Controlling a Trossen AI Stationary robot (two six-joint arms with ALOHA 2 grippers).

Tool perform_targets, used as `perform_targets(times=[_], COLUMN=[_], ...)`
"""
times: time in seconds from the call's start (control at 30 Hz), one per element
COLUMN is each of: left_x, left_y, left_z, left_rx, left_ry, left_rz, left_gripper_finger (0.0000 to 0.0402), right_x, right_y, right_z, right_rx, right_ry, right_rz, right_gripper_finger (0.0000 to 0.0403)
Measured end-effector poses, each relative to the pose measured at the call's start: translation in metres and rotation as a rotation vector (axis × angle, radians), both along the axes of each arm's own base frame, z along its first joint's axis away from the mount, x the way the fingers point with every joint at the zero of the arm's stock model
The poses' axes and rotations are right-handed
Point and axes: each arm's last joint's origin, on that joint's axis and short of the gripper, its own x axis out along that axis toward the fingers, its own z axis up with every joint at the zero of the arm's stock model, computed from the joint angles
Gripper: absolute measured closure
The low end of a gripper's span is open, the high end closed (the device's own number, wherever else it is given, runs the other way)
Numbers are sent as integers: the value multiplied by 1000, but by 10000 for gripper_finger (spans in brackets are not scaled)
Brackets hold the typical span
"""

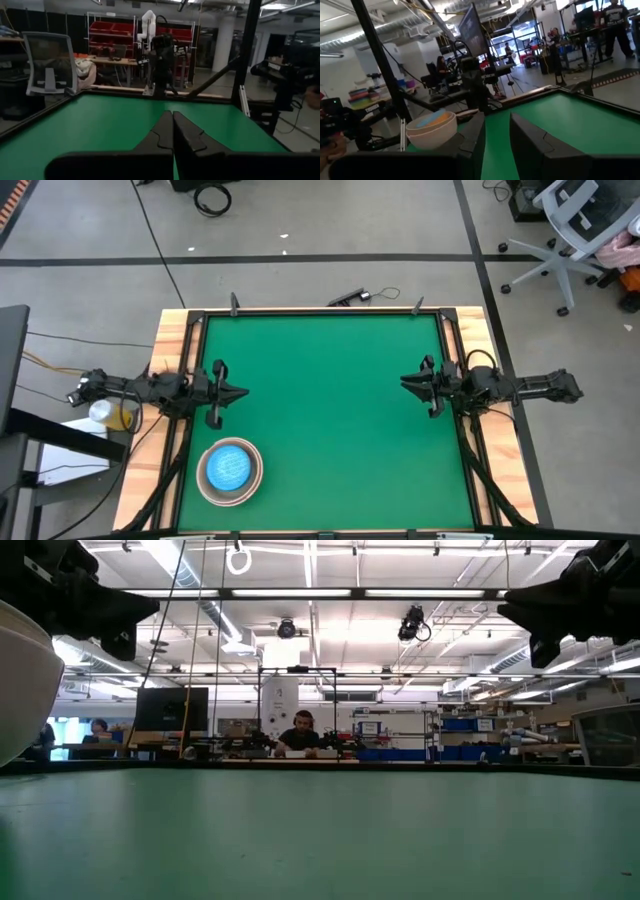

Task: Nest bowls inside each other
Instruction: Return to Home Position

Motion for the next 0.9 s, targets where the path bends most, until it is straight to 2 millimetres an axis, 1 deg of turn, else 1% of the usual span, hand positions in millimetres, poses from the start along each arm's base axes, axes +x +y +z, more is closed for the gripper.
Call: perform_targets(times=[0.2,0.33,0.9], left_x=[0,1,1], left_y=[0,0,0], left_z=[0,-5,-7], left_rx=[-45,-36,-32], left_ry=[4,53,67], left_rz=[-3,-2,-1], left_gripper_finger=[401,401,401], right_x=[1,2,2], right_y=[0,0,0], right_z=[-4,-10,-9], right_rx=[3,43,45], right_ry=[46,101,93], right_rz=[13,18,19], right_gripper_finger=[308,308,308])
